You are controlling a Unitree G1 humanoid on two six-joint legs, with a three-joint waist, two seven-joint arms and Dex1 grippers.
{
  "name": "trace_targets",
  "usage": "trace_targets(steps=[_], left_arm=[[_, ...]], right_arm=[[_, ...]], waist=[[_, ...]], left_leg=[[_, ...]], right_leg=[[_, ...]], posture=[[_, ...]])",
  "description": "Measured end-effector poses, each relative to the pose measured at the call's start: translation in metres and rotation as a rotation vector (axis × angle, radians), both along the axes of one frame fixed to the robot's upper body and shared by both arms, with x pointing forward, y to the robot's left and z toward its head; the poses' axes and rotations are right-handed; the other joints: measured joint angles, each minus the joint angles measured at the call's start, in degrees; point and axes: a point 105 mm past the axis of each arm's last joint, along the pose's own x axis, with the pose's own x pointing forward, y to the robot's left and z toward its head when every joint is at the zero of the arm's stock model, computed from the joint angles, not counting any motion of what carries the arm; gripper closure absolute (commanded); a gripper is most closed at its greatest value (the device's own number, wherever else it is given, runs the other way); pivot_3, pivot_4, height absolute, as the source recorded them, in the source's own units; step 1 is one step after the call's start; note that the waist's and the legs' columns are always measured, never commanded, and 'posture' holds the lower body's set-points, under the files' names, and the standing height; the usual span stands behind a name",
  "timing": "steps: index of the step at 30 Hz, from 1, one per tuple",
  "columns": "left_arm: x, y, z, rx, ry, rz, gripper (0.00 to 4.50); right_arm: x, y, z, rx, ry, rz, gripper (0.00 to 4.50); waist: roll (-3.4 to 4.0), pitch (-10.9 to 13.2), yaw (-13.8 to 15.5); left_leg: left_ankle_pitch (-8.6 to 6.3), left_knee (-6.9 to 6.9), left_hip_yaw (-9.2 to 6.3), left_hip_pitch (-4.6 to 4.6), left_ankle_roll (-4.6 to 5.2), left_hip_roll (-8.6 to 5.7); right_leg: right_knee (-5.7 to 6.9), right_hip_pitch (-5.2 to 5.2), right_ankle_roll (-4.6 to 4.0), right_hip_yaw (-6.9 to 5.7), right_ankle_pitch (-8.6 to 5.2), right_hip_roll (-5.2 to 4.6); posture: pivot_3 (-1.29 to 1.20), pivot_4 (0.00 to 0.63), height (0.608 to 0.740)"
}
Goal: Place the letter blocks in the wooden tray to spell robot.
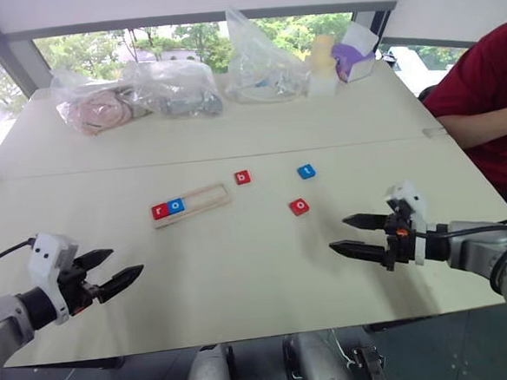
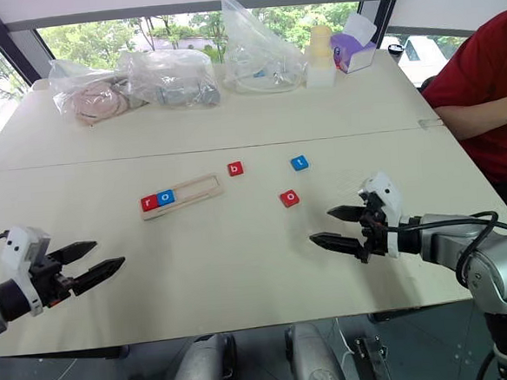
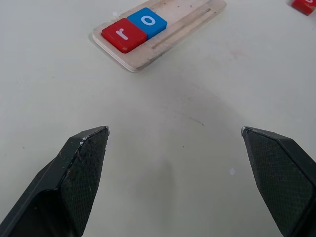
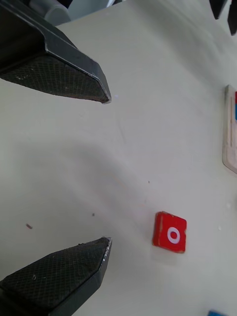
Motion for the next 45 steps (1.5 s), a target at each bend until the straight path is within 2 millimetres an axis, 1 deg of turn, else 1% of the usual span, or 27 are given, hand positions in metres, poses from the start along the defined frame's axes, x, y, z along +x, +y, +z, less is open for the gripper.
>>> trace_targets(steps=[10, 15, 20, 24, 27, 29, 31, 32, 33, 34, 36, 38, 40, 42, 45], left_arm=[[0.004, 0.001, 0.003, 0.010, -0.018, 0.014, 0.00], [0.007, 0.003, 0.004, 0.030, -0.020, 0.009, 0.00], [0.008, 0.006, 0.006, 0.041, -0.021, -0.010, 0.00], [0.014, 0.017, 0.009, 0.100, -0.019, -0.017, 0.00], [0.027, 0.026, 0.014, 0.185, -0.035, -0.059, 0.00], [0.037, 0.029, 0.016, 0.221, -0.048, -0.093, 0.00], [0.061, 0.029, 0.021, 0.244, -0.083, -0.147, 0.00], [0.069, 0.027, 0.023, 0.252, -0.095, -0.170, 0.00], [0.083, 0.024, 0.027, 0.264, -0.114, -0.210, 0.00], [0.092, 0.020, 0.031, 0.278, -0.132, -0.244, 0.00], [0.108, 0.014, 0.033, 0.296, -0.145, -0.292, 0.00], [0.124, 0.007, 0.024, 0.310, -0.118, -0.344, 0.00], [0.133, -0.001, 0.012, 0.315, -0.081, -0.391, 0.00], [0.139, -0.009, 0.005, 0.316, -0.056, -0.437, 0.00], [0.144, -0.018, -0.001, 0.317, -0.034, -0.491, 0.00]], right_arm=[[0.002, 0.000, -0.004, -0.026, -0.001, 0.000, 0.03], [0.001, 0.003, -0.012, -0.053, 0.025, 0.008, 0.03], [0.006, 0.005, -0.005, -0.056, -0.004, 0.013, 0.03], [0.005, 0.004, -0.005, -0.057, 0.004, 0.010, 0.03], [0.006, 0.008, -0.003, -0.050, 0.005, 0.022, 0.03], [0.008, 0.017, 0.004, -0.035, -0.014, 0.047, 0.03], [0.011, 0.043, 0.011, -0.005, -0.051, 0.120, 0.03], [0.011, 0.054, 0.014, 0.008, -0.065, 0.154, 0.03], [0.011, 0.072, 0.017, 0.033, -0.082, 0.200, 0.03], [0.009, 0.085, 0.018, 0.045, -0.090, 0.237, 0.03], [0.007, 0.102, 0.015, 0.041, -0.095, 0.276, 0.03], [0.008, 0.117, 0.011, 0.012, -0.111, 0.300, 0.03], [0.010, 0.130, 0.007, 0.006, -0.129, 0.303, 0.03], [0.011, 0.137, 0.003, -0.003, -0.140, 0.302, 0.03], [0.011, 0.145, -0.001, -0.010, -0.152, 0.294, 0.03]], waist=[[0.00, 0.0, 0.0], [0.00, 0.0, 0.0], [0.00, 0.0, 0.0], [0.00, 0.0, 0.1], [0.00, 0.0, 0.1], [0.02, 0.0, 0.0], [0.00, 0.0, 0.0], [0.00, 0.0, 0.0], [0.00, 0.0, 0.0], [0.00, 0.0, 0.0], [0.00, 0.0, 0.1], [-0.02, 0.0, 0.2], [-0.07, 0.0, 0.2], [-0.09, 0.0, 0.2], [-0.10, 0.0, 0.0]], left_leg=[[0.00, 0.00, 0.01, 0.00, 0.00, 0.00], [0.00, -0.01, 0.01, 0.00, 0.00, 0.00], [0.00, -0.01, 0.02, -0.01, 0.00, 0.00], [0.00, -0.02, 0.02, -0.02, 0.00, 0.00], [0.00, -0.01, 0.05, -0.02, 0.00, -0.01], [0.00, -0.02, 0.08, -0.03, 0.00, 0.00], [0.00, -0.01, 0.06, -0.06, 0.00, 0.04], [0.00, -0.01, 0.05, -0.07, 0.00, 0.04], [0.00, -0.02, 0.05, -0.08, 0.00, 0.04], [0.00, -0.03, 0.07, -0.14, 0.00, 0.04], [-0.01, -0.05, 0.13, -0.21, 0.03, -0.01], [-0.04, -0.02, 0.18, -0.25, 0.07, -0.05], [-0.04, 0.01, 0.18, -0.30, 0.08, -0.05], [-0.04, 0.03, 0.17, -0.35, 0.08, -0.04], [-0.04, 0.05, 0.16, -0.38, 0.08, -0.03]], right_leg=[[-0.01, 0.00, 0.00, 0.00, 0.00, 0.00], [-0.01, -0.01, 0.00, 0.00, 0.00, 0.00], [-0.01, -0.02, -0.01, 0.00, 0.00, 0.00], [-0.02, -0.05, -0.01, 0.00, 0.00, 0.00], [-0.02, -0.06, -0.02, 0.00, 0.00, -0.02], [-0.01, -0.09, -0.05, 0.00, 0.02, -0.03], [0.01, -0.15, -0.14, -0.04, 0.08, 0.08], [0.01, -0.15, -0.14, -0.05, 0.08, 0.11], [0.02, -0.15, -0.14, -0.05, 0.08, 0.14], [0.01, -0.19, -0.11, -0.06, 0.09, 0.13], [0.02, -0.24, -0.05, -0.06, 0.09, 0.11], [0.03, -0.25, 0.18, -0.06, 0.20, 0.10], [0.04, -0.28, 0.21, -0.06, 0.21, 0.11], [0.06, -0.33, 0.22, -0.06, 0.21, 0.12], [0.09, -0.36, 0.23, -0.07, 0.21, 0.13]], posture=[[0.00, 0.150, 0.738], [0.00, 0.150, 0.738], [0.00, 0.150, 0.738], [0.00, 0.150, 0.738], [0.00, 0.150, 0.738], [0.00, 0.150, 0.738], [0.00, 0.150, 0.738], [0.00, 0.150, 0.738], [0.00, 0.150, 0.738], [0.00, 0.150, 0.738], [0.00, 0.150, 0.738], [0.00, 0.150, 0.738], [0.00, 0.150, 0.738], [0.00, 0.150, 0.738], [0.00, 0.150, 0.738]])
